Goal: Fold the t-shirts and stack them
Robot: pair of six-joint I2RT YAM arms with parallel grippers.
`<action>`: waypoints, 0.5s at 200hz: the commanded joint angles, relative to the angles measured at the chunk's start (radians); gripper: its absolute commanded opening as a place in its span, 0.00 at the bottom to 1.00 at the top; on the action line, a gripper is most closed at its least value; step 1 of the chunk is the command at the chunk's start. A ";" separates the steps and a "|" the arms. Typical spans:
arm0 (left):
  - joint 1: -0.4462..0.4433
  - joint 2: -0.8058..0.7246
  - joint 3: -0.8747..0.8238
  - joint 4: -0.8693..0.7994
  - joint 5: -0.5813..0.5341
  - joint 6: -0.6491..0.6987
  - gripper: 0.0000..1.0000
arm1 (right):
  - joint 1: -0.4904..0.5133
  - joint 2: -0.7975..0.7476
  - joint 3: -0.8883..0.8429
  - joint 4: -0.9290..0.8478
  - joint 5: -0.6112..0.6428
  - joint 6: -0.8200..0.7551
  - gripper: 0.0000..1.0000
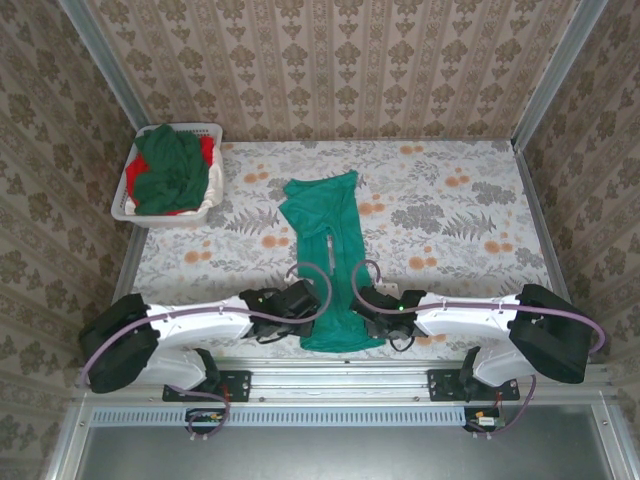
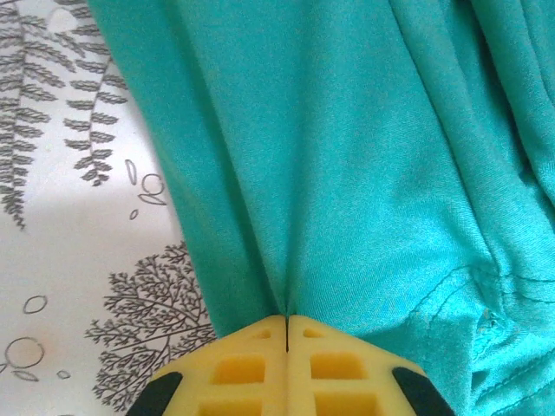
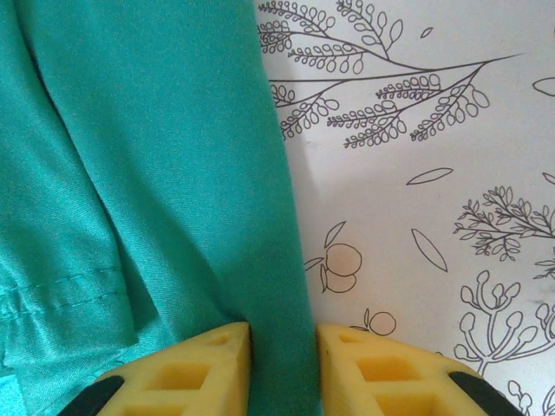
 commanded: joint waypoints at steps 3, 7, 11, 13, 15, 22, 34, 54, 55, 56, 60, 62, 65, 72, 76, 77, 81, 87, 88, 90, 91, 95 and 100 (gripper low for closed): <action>0.005 -0.051 -0.018 0.011 0.036 0.025 0.17 | 0.003 0.017 -0.040 0.031 -0.048 0.003 0.31; 0.005 -0.059 -0.020 0.014 0.041 0.023 0.18 | 0.004 0.008 -0.038 0.030 -0.052 0.001 0.32; 0.005 -0.068 -0.022 0.019 0.047 0.023 0.22 | 0.005 0.006 -0.037 0.026 -0.055 -0.001 0.33; 0.005 -0.073 -0.024 0.023 0.050 0.024 0.23 | 0.006 -0.009 -0.036 0.023 -0.056 -0.001 0.34; 0.005 -0.079 -0.027 0.023 0.053 0.025 0.25 | 0.006 -0.026 -0.035 0.020 -0.057 -0.003 0.35; 0.005 -0.098 -0.031 0.020 0.056 0.021 0.36 | 0.007 -0.053 -0.031 0.005 -0.054 -0.002 0.38; 0.007 -0.150 -0.046 0.009 0.052 0.004 0.56 | 0.009 -0.098 -0.029 -0.017 -0.050 -0.002 0.39; 0.016 -0.273 -0.081 -0.024 0.029 -0.034 0.64 | 0.011 -0.167 -0.034 -0.047 -0.032 -0.001 0.41; 0.018 -0.280 -0.084 -0.027 0.028 -0.037 0.64 | 0.010 -0.170 -0.035 -0.049 -0.032 0.000 0.41; 0.018 -0.288 -0.085 -0.030 0.026 -0.039 0.64 | 0.010 -0.173 -0.035 -0.049 -0.031 0.001 0.41; 0.024 -0.321 -0.094 -0.038 0.014 -0.050 0.64 | 0.009 -0.182 -0.039 -0.052 -0.026 0.001 0.41; 0.025 -0.338 -0.099 -0.042 0.010 -0.055 0.64 | 0.009 -0.185 -0.041 -0.052 -0.024 0.003 0.42; 0.027 -0.364 -0.107 -0.048 0.000 -0.063 0.65 | 0.009 -0.188 -0.044 -0.052 -0.023 0.003 0.42; 0.030 -0.421 -0.123 -0.070 -0.029 -0.088 0.64 | 0.009 -0.191 -0.052 -0.052 -0.019 0.007 0.43; 0.031 -0.459 -0.139 -0.082 -0.045 -0.103 0.63 | 0.009 -0.189 -0.054 -0.054 -0.015 0.010 0.45; 0.031 -0.469 -0.143 -0.083 -0.047 -0.107 0.63 | 0.009 -0.188 -0.055 -0.055 -0.013 0.010 0.45; 0.032 -0.504 -0.156 -0.094 -0.063 -0.124 0.63 | 0.009 -0.182 -0.058 -0.058 -0.010 0.013 0.46; 0.036 -0.555 -0.179 -0.117 -0.086 -0.153 0.63 | 0.009 -0.172 -0.063 -0.057 -0.005 0.017 0.46; 0.036 -0.564 -0.182 -0.121 -0.089 -0.158 0.63 | 0.009 -0.170 -0.064 -0.056 -0.005 0.019 0.46; 0.036 -0.581 -0.190 -0.132 -0.099 -0.167 0.63 | 0.009 -0.165 -0.065 -0.054 -0.004 0.019 0.47; 0.037 -0.590 -0.194 -0.135 -0.102 -0.171 0.63 | 0.009 -0.163 -0.066 -0.053 -0.004 0.019 0.47; 0.038 -0.617 -0.211 -0.149 -0.111 -0.184 0.63 | 0.010 -0.153 -0.066 -0.049 -0.003 0.021 0.47; 0.040 -0.650 -0.230 -0.158 -0.116 -0.195 0.63 | 0.009 -0.141 -0.063 -0.046 -0.002 0.020 0.47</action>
